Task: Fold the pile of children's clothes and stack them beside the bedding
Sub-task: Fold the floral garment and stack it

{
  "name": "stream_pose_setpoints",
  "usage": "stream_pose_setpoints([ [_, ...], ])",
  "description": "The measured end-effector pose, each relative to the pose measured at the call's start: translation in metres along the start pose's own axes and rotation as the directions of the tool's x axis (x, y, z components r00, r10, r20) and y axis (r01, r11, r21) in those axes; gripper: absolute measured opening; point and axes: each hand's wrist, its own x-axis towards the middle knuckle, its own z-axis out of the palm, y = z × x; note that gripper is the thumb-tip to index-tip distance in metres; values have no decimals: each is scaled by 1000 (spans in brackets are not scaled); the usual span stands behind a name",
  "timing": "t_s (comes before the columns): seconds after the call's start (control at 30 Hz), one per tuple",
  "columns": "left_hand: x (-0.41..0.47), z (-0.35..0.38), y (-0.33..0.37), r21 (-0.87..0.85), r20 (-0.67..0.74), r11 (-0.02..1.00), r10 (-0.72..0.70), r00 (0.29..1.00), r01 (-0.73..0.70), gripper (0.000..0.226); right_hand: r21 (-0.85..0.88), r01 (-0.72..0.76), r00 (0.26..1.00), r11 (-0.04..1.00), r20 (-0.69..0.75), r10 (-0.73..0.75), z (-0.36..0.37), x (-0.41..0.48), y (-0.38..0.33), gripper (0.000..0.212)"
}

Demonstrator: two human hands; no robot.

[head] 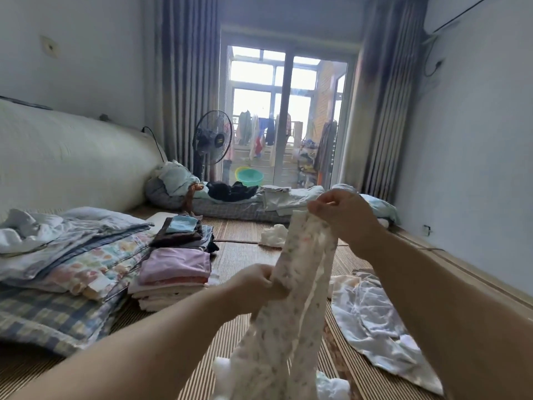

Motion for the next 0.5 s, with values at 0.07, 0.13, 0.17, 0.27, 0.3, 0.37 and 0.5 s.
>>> stream_pose_setpoints([
  [0.07,4,-16,24,-40,-111,997,57,992,-62,20,-21,-4,1000,1000,13,4,-22,9,-16,14],
  [0.13,6,-38,57,-46,-201,990,121,972,-132,22,-108,20,995,994,101,-9,-41,12,-28,27],
  [0.17,7,-45,75,-36,-212,986,154,965,-165,20,-161,36,987,986,158,-10,-48,11,-33,35],
  [0.27,10,-55,126,410,-285,909,206,936,-76,9,-368,127,967,921,251,-33,-46,5,-40,28],
  [0.3,11,-55,140,570,-282,820,248,927,-46,8,-446,178,960,877,276,-55,-41,4,-38,22],
  [0.37,12,-52,162,731,-209,681,278,937,-39,19,-519,192,956,833,290,-40,-29,1,-35,16],
  [0.5,0,-59,191,927,-110,375,245,963,11,33,-174,-30,948,984,306,83,-38,-1,-28,21],
])
